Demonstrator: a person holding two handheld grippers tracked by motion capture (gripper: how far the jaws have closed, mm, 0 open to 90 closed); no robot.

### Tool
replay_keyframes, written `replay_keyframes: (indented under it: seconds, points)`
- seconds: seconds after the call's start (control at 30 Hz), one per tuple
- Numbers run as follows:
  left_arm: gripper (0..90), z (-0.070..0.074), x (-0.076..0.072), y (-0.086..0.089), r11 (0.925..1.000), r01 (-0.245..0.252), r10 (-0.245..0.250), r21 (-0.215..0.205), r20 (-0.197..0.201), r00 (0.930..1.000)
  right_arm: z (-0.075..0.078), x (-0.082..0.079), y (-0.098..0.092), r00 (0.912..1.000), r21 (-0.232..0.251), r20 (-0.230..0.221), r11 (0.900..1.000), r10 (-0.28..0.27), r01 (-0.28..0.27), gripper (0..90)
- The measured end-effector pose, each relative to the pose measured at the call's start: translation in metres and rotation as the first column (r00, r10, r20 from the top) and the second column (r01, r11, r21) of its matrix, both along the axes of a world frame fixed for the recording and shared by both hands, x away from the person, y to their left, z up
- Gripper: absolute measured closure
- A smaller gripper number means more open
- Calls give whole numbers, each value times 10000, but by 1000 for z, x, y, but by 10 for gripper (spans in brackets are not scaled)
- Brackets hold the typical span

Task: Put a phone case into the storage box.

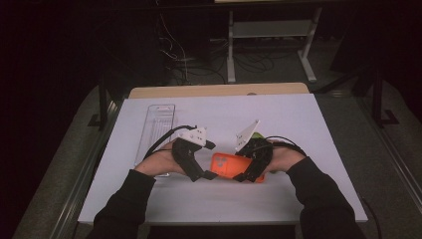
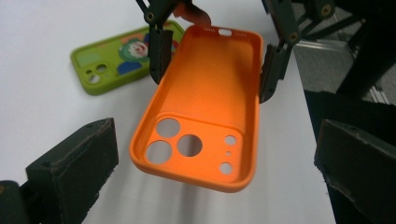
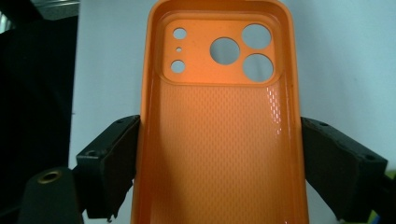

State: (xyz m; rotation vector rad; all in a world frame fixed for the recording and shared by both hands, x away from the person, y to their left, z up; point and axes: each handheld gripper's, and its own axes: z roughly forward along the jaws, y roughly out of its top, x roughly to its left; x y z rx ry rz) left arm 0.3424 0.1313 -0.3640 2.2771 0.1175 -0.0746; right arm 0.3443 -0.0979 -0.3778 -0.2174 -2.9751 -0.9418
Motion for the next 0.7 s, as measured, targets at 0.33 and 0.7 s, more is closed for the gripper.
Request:
replay_keyframes:
  seconds: [0.33,0.7]
  points:
    - [0,-8,-1,-6,9979,292,-305,575,211,9993,3,-7,10,9981,-52,170,9982,600,-599,152]
    - [23,-20,-8,-18,9890,653,-669,1327,75,9977,3,-11,16,9959,-83,253,9962,868,-866,152]
